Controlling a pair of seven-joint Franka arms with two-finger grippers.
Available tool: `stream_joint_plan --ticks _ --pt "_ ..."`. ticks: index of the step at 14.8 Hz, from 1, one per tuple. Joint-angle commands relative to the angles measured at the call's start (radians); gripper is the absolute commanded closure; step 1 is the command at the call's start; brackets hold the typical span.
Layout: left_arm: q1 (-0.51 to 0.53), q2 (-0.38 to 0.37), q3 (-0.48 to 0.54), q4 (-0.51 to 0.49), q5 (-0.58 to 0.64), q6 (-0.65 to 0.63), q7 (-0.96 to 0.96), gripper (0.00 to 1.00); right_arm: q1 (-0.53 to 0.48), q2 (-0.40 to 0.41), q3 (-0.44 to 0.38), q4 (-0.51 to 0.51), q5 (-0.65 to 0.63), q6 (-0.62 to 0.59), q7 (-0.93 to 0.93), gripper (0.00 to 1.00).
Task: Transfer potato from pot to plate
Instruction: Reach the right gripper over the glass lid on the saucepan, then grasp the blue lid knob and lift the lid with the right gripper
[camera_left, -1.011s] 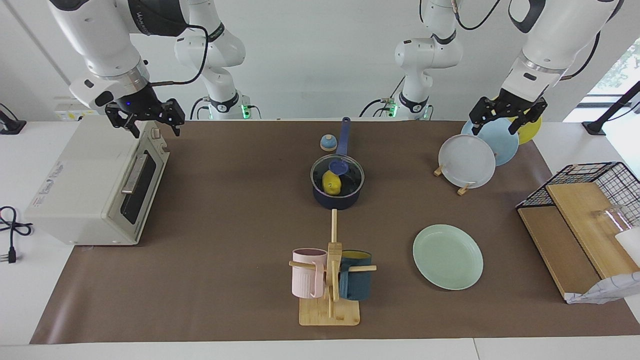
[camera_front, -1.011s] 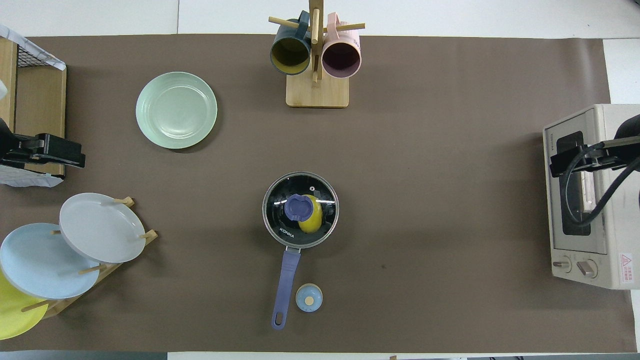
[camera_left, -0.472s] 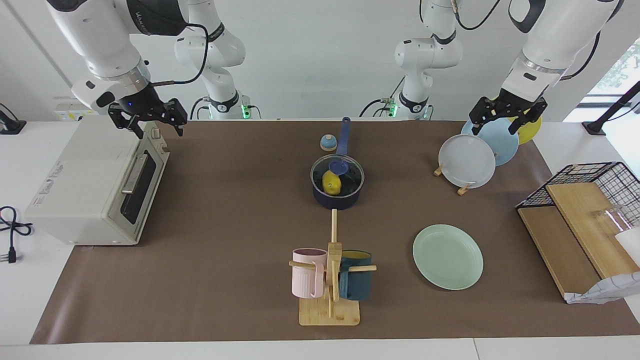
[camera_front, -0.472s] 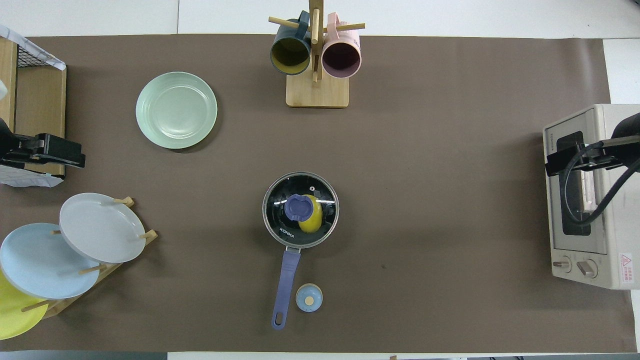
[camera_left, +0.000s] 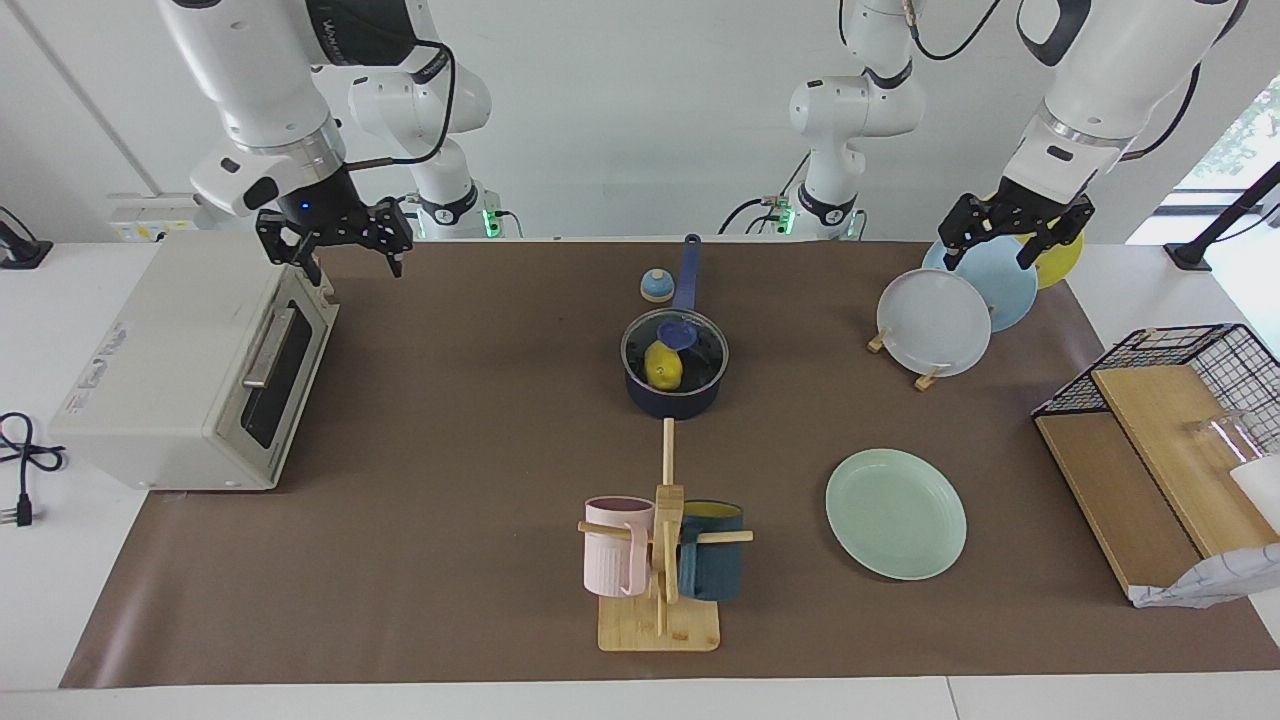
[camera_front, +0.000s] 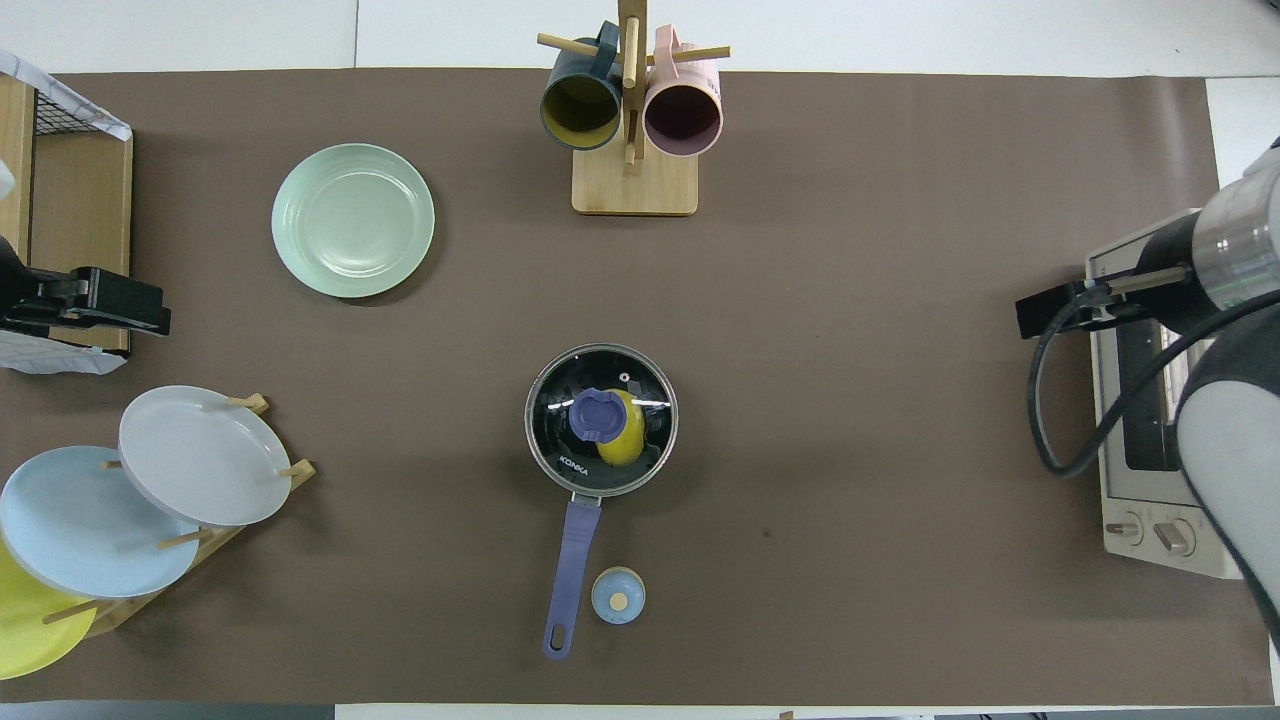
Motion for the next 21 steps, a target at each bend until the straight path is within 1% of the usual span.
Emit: stream_joint_plan --ticks 1,2,4,6,8,10,12,14,17,20,21 --pt "-0.004 -0.018 0.004 -0.019 0.017 -0.007 -0.005 0.0 0.061 0.043 0.005 0.062 0.013 -0.006 0.049 0.0" --pt "-0.005 -0.02 0.004 -0.019 0.017 -0.007 -0.005 0.0 0.097 0.063 0.005 0.105 0.014 -0.023 0.074 0.0" --pt "-0.004 -0.018 0.004 -0.019 0.015 -0.007 -0.005 0.0 0.173 0.125 0.005 0.173 0.013 -0.039 0.194 0.0" --pt "-0.004 -0.018 0.004 -0.019 0.017 -0.007 -0.005 0.0 0.275 0.191 0.005 0.208 0.007 -0.033 0.296 0.0" --pt "-0.004 -0.018 0.004 -0.019 0.017 -0.007 -0.005 0.0 0.341 0.26 0.005 0.269 0.007 -0.02 0.415 0.0" --pt "-0.004 -0.018 0.004 -0.019 0.017 -0.007 -0.005 0.0 0.42 0.324 0.005 0.323 -0.004 -0.011 0.488 0.0" --pt "-0.004 -0.02 0.004 -0.019 0.015 -0.007 -0.005 0.0 0.465 0.353 0.005 0.323 -0.004 0.045 0.569 0.0" --pt "-0.004 -0.018 0.004 -0.019 0.017 -0.007 -0.005 0.0 0.477 0.354 0.006 0.303 0.005 0.104 0.603 0.0" --pt "-0.004 -0.018 0.004 -0.019 0.015 -0.007 -0.005 0.0 0.536 0.354 0.008 0.236 -0.007 0.147 0.609 0.0" --pt "-0.004 -0.018 0.004 -0.019 0.017 -0.006 -0.005 0.0 0.539 0.344 0.008 0.148 -0.006 0.26 0.608 0.0" --pt "-0.004 -0.02 0.004 -0.019 0.015 -0.006 -0.005 0.0 0.549 0.36 0.008 0.132 -0.006 0.286 0.611 0.0"
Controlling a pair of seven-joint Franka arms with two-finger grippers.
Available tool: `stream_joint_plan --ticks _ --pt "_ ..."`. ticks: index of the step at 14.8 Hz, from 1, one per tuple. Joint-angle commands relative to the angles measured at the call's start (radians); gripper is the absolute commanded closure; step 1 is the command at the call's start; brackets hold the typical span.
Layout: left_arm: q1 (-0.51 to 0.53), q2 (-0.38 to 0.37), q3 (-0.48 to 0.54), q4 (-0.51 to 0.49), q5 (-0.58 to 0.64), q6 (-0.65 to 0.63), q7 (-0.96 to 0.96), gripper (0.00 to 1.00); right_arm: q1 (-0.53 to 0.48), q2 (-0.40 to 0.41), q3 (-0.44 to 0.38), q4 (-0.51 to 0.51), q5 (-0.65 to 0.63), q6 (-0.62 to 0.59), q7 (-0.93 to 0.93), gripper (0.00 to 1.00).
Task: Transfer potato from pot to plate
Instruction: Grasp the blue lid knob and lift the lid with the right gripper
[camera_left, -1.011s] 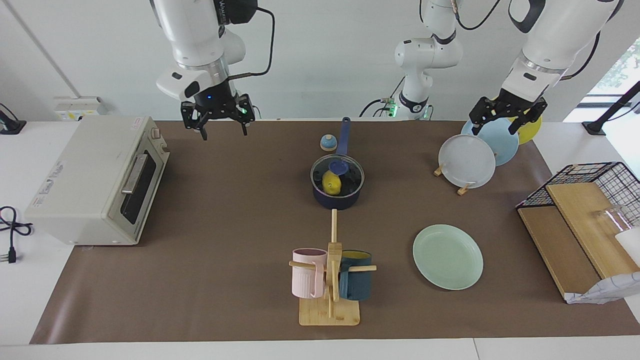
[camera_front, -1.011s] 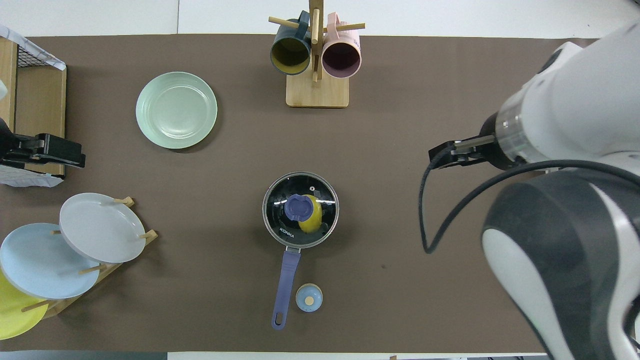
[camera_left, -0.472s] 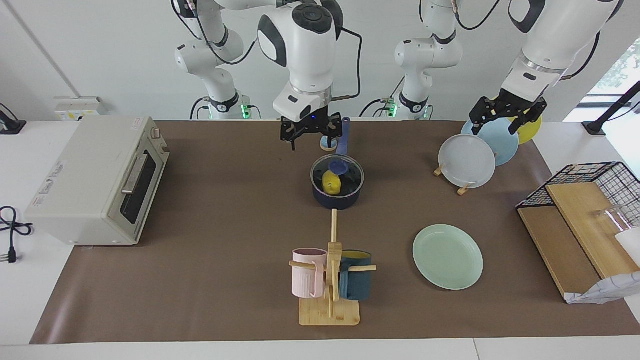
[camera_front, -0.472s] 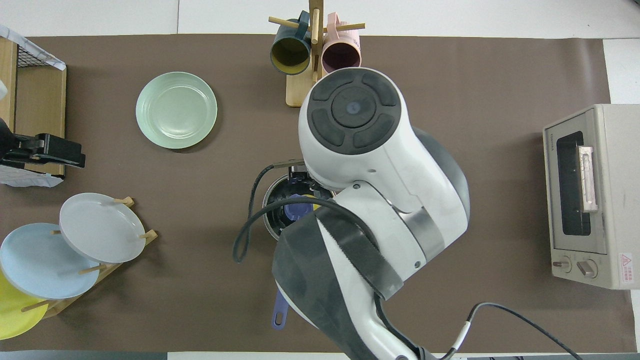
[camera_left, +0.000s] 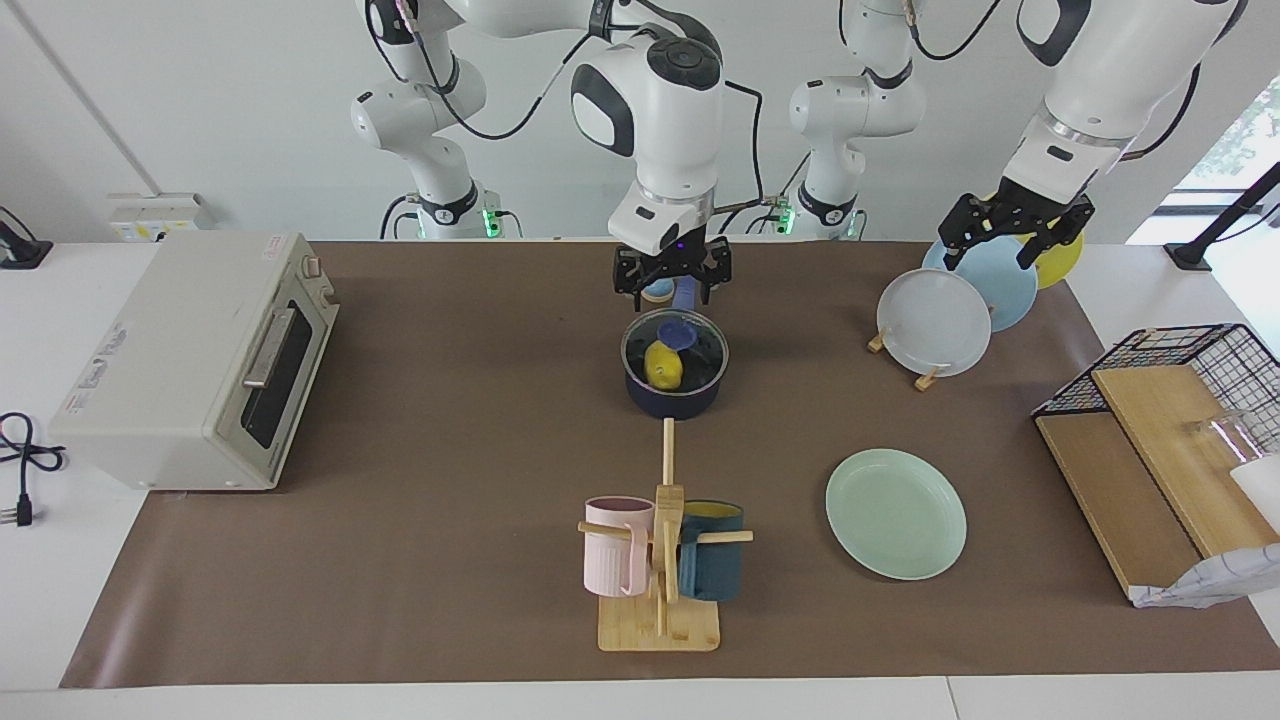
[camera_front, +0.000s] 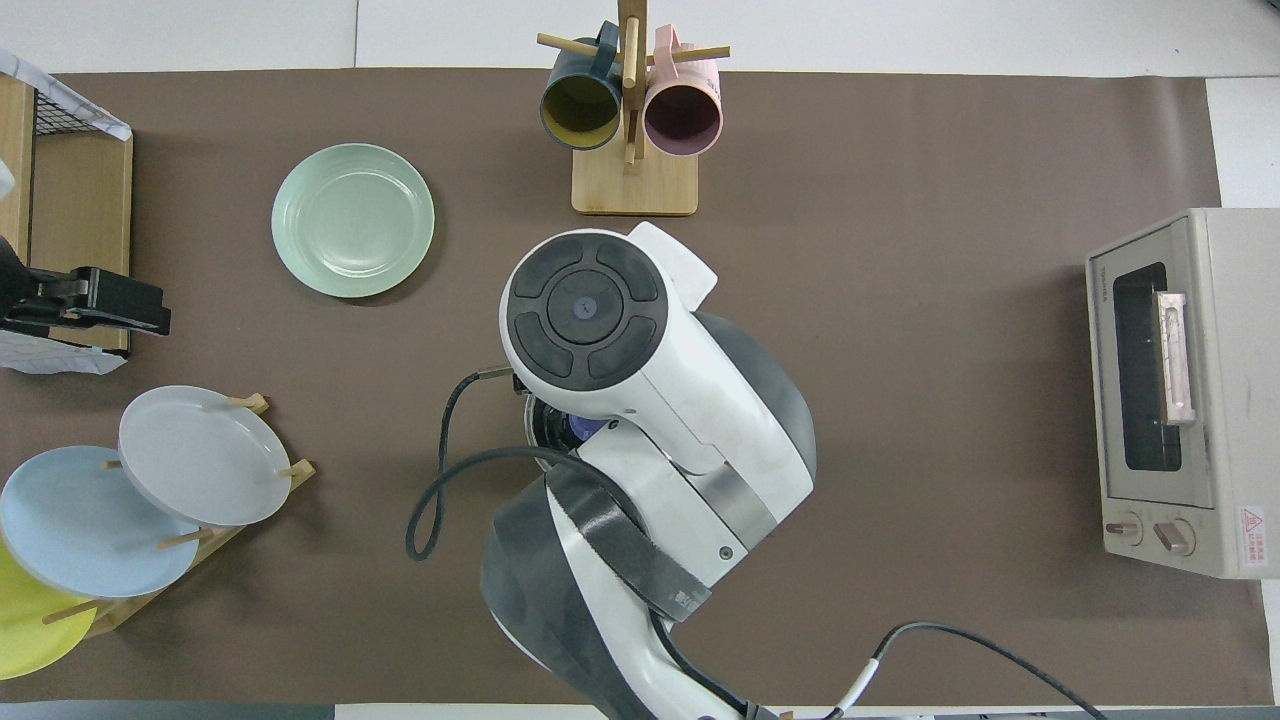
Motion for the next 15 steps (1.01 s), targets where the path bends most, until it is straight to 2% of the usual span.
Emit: stream_joint_plan --ticks 1,6,11,15 --pt "-0.004 -0.018 0.004 -0.019 0.017 -0.006 -0.005 0.0 0.034 0.013 -0.001 -0.075 -0.007 0.087 0.019 0.0" --pt "-0.014 -0.02 0.004 -0.019 0.015 -0.01 -0.005 0.0 0.047 0.021 -0.001 -0.157 -0.018 0.126 0.046 0.0" --pt "-0.016 -0.02 0.004 -0.019 0.017 -0.009 -0.006 0.0 0.05 -0.013 -0.001 -0.254 -0.019 0.17 0.099 0.0" --pt "-0.014 -0.02 0.004 -0.019 0.017 -0.009 -0.006 0.0 0.05 -0.014 0.001 -0.263 -0.019 0.185 0.119 0.0"
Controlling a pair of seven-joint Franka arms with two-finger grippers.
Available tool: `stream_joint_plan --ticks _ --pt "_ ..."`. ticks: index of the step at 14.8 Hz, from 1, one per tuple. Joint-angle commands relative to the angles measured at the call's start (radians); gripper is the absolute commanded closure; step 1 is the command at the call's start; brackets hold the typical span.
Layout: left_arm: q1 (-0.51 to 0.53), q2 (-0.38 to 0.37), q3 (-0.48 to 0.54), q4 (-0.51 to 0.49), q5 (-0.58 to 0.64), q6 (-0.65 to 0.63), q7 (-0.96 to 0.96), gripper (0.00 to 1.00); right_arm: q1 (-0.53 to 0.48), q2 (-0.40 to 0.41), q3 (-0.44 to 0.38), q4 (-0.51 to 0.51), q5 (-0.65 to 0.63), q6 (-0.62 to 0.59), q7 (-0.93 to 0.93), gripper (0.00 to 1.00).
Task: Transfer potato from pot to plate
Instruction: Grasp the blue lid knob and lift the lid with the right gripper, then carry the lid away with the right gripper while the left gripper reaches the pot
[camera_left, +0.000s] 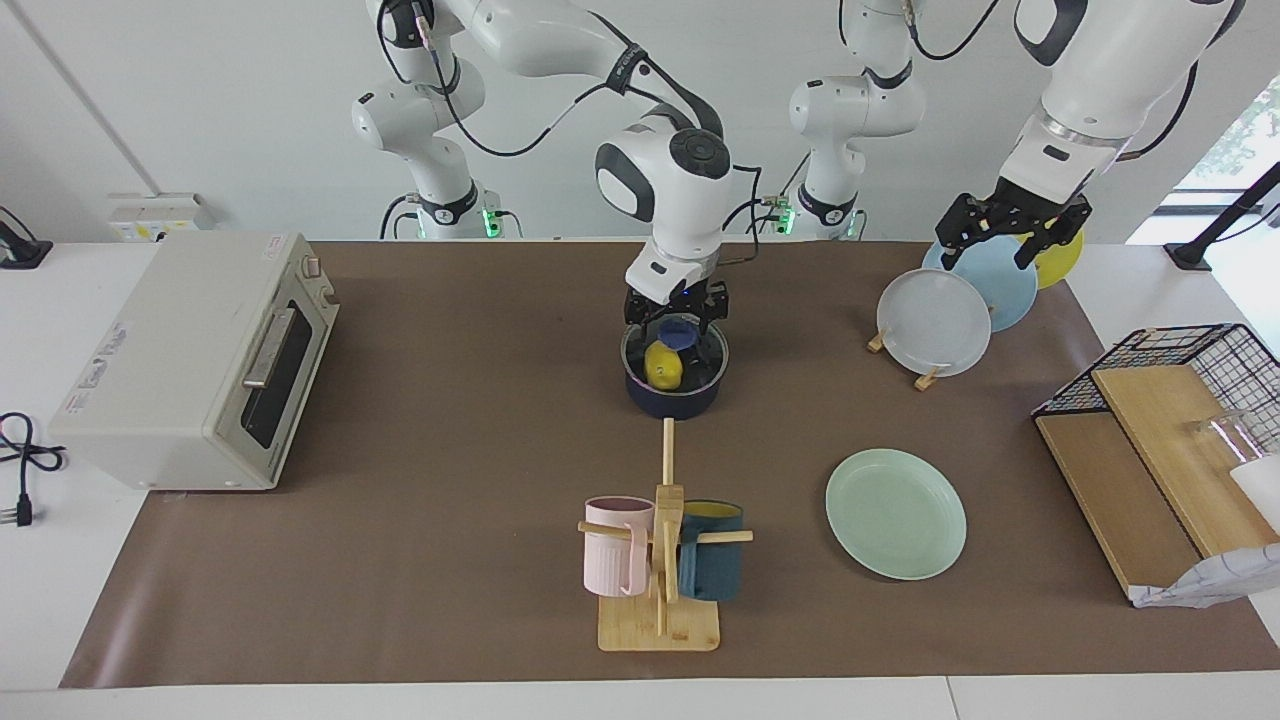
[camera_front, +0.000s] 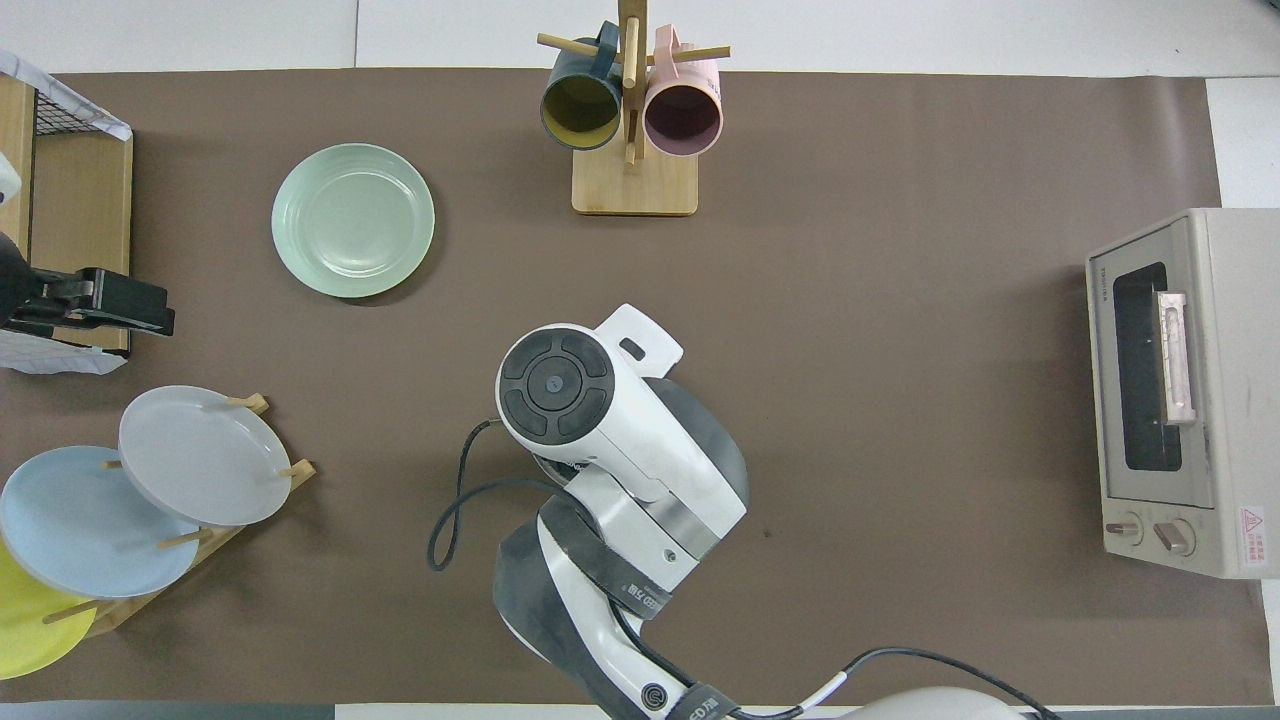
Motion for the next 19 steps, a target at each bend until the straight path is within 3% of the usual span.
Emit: stream_joint_plan --ticks 1,3,5,8,11,16,19 --pt "-0.011 -0.02 0.008 -0.019 0.017 -0.008 -0.006 0.0 0.002 -0.034 0.001 -0.047 -0.012 0.025 0.026 0.0" --pt "-0.011 -0.02 0.008 -0.019 0.015 0.0 -0.006 0.0 0.002 -0.034 0.001 -0.048 -0.012 0.025 0.025 0.03" --pt "-0.011 -0.019 0.008 -0.019 0.017 0.001 -0.006 0.0 0.002 -0.034 0.001 -0.048 -0.012 0.032 0.021 0.19" --pt "-0.014 -0.018 0.007 -0.019 0.017 0.003 -0.008 0.0 0.002 -0.034 0.001 -0.05 -0.012 0.052 0.025 0.27" --pt "-0.014 -0.018 0.007 -0.019 0.017 0.004 -0.008 0.0 0.002 -0.032 0.002 -0.05 -0.011 0.053 0.026 0.47" --pt "-0.016 -0.018 0.007 -0.019 0.017 0.01 -0.008 0.0 0.012 -0.029 0.002 -0.005 -0.014 0.027 0.025 0.49" --pt "-0.016 -0.018 0.007 -0.019 0.015 0.012 -0.008 0.0 0.003 -0.029 0.002 0.065 -0.024 -0.048 0.012 0.49"
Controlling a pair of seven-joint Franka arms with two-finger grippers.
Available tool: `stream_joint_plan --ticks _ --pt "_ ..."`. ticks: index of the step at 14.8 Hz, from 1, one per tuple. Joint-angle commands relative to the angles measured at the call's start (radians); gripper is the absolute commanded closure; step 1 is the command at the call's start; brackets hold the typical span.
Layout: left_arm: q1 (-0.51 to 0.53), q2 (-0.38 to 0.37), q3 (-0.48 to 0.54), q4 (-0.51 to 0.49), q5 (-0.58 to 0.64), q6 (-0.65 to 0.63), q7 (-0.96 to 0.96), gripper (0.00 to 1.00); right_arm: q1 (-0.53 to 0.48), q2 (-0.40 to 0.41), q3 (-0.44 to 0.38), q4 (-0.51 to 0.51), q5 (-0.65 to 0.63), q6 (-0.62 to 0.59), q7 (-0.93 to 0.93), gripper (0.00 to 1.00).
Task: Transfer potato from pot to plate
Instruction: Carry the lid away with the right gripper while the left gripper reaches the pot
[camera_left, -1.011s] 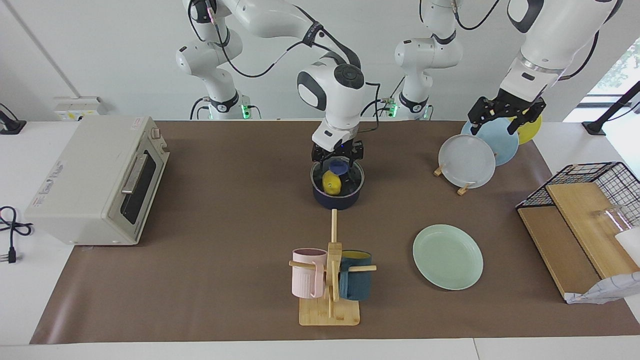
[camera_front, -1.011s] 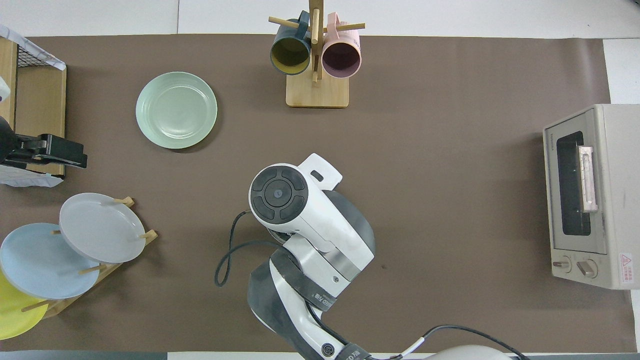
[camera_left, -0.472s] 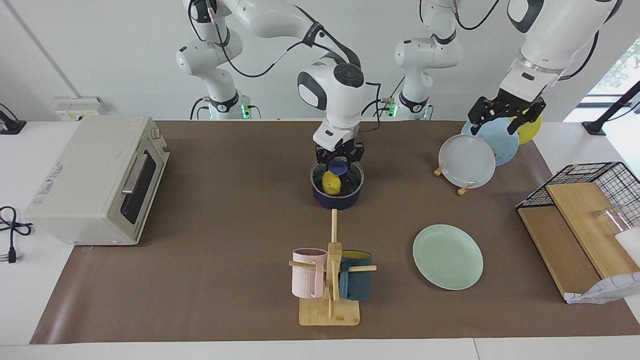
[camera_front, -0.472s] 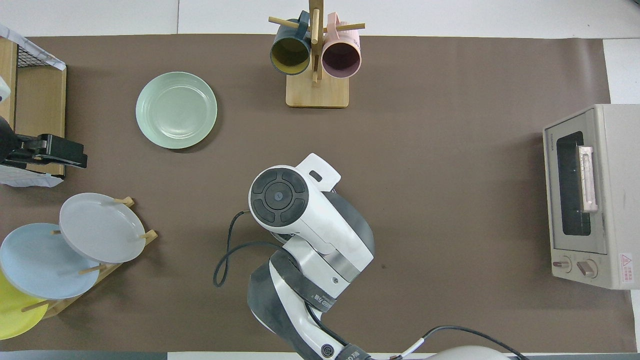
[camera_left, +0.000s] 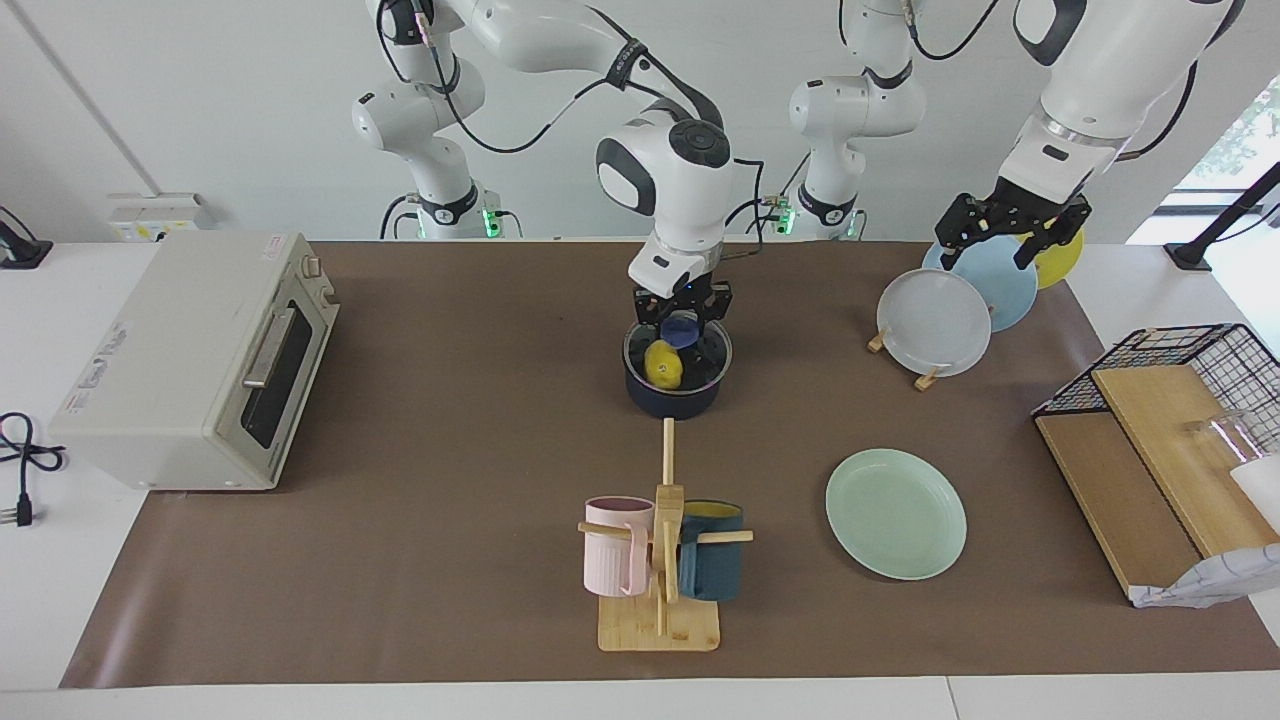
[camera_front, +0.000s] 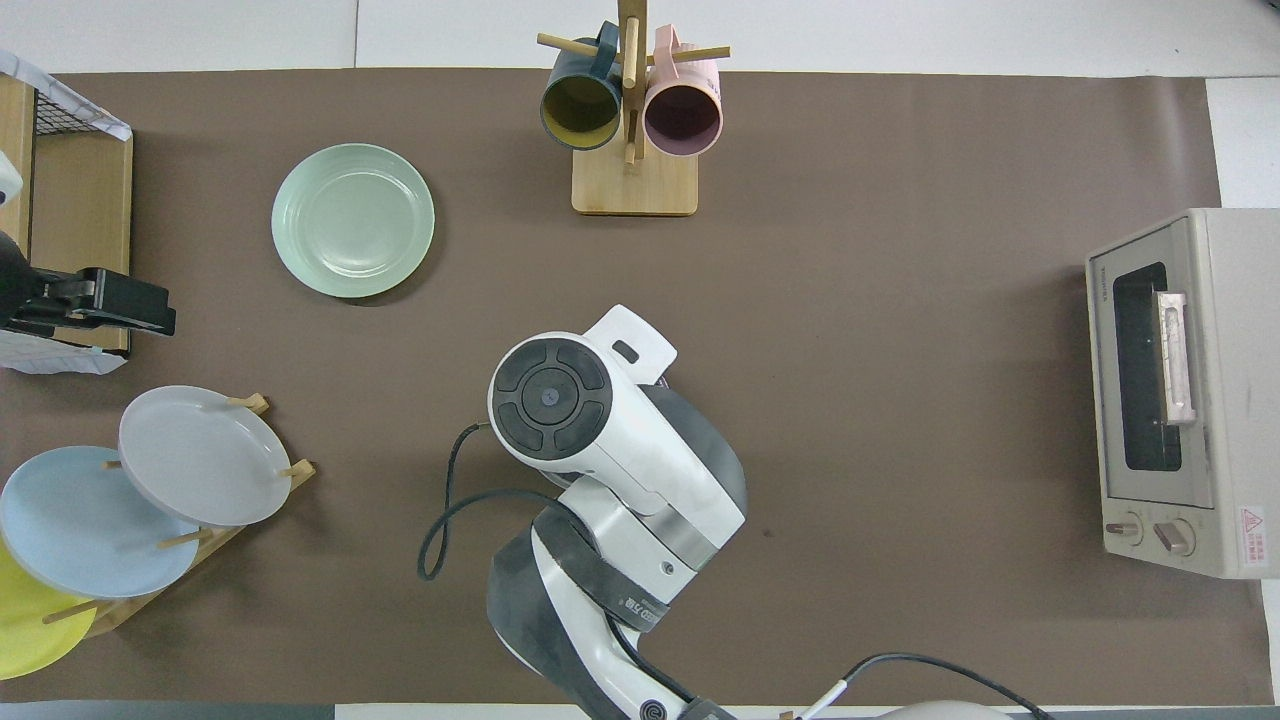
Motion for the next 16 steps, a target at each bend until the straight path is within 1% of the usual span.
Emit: stream_joint_plan --ticks 1,3,5,8,10,12,14,16 --pt "-0.014 -0.018 0.007 -0.019 0.015 0.012 -0.006 0.0 -0.011 -0.018 0.0 0.076 -0.025 -0.088 0.001 0.49" --pt "-0.016 -0.016 -0.001 -0.019 0.014 0.033 -0.011 0.0 -0.045 -0.018 -0.003 0.133 -0.026 -0.154 -0.08 0.49" --pt "-0.025 -0.016 -0.001 -0.02 0.012 0.035 -0.006 0.0 -0.106 -0.03 -0.006 0.138 -0.022 -0.163 -0.178 0.48" --pt "-0.092 -0.016 -0.001 -0.02 0.009 0.047 -0.02 0.0 -0.205 -0.036 -0.006 0.136 -0.017 -0.183 -0.357 0.48" --pt "-0.166 -0.015 -0.002 -0.034 0.002 0.065 -0.146 0.0 -0.26 -0.036 -0.007 0.13 -0.019 -0.189 -0.437 0.48" --pt "-0.261 -0.018 -0.002 -0.097 -0.02 0.146 -0.297 0.0 -0.323 -0.037 -0.007 0.116 -0.019 -0.189 -0.529 0.48" --pt "-0.368 -0.004 -0.001 -0.167 -0.022 0.255 -0.444 0.0 -0.389 -0.044 -0.007 0.093 -0.019 -0.188 -0.635 0.48" --pt "-0.448 0.001 -0.001 -0.27 -0.022 0.373 -0.547 0.0 -0.455 -0.059 -0.007 0.052 -0.019 -0.181 -0.741 0.47"
